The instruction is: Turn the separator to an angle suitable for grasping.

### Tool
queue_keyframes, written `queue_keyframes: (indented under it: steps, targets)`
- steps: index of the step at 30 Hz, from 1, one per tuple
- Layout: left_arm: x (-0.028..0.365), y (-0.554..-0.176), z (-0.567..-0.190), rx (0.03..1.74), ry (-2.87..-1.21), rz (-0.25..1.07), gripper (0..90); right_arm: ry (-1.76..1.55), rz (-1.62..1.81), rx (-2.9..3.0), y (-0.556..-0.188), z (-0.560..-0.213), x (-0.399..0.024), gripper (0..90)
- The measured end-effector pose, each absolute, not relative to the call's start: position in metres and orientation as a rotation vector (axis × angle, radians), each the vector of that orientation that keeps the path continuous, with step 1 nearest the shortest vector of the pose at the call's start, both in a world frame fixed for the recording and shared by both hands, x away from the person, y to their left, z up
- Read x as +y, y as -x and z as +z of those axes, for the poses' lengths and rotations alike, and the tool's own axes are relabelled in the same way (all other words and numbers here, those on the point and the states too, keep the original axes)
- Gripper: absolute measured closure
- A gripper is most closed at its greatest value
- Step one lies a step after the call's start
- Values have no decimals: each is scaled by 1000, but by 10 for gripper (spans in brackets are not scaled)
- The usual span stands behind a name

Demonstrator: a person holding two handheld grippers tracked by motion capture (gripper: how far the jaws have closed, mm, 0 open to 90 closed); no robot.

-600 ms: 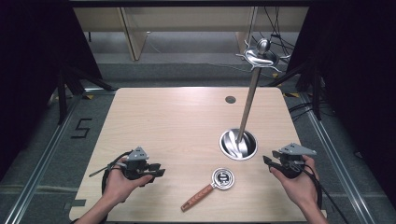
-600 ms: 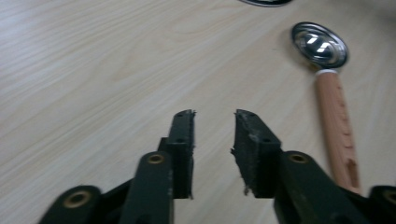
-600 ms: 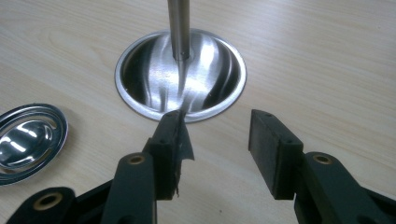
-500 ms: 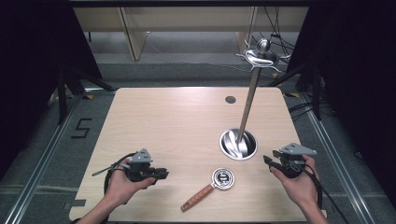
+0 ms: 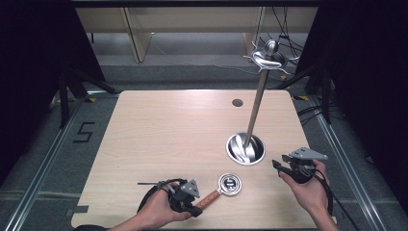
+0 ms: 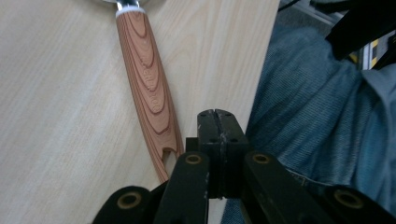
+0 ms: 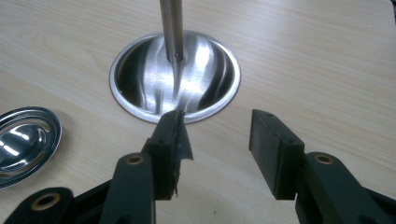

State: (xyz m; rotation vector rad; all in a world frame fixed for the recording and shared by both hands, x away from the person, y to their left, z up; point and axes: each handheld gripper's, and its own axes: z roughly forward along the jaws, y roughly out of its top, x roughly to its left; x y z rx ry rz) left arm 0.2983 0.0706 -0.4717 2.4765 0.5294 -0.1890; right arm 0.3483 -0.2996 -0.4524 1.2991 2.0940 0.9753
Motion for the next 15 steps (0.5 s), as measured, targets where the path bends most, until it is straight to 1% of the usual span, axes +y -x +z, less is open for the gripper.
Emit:
queue_keyframes:
  steps: [4, 5, 6, 9, 10, 13, 15]
  targets:
    - [64, -301, -478, 536, -2526, -188, 893, -1313, 977, 2098, -348, -452, -299, 550]
    - [63, -302, -478, 517, -2547, -185, 893, -1393, 986, 2096, -345, -451, -295, 551]
    - [61, -302, -479, 527, -2543, -192, 893, -1342, 978, 2101, -347, -452, -297, 550]
    - [56, -302, -483, 523, -2561, -191, 893, -1377, 985, 2100, -346, -451, -295, 550]
    - [56, -305, -484, 477, -2613, -175, 893, -1372, 983, 2101, -346, -451, -295, 550]
    - [55, -307, -488, 505, -2618, -179, 893, -1359, 984, 2098, -346, -451, -296, 549]
    - [55, -309, -489, 488, -2636, -174, 893, -1370, 985, 2092, -346, -452, -295, 549]
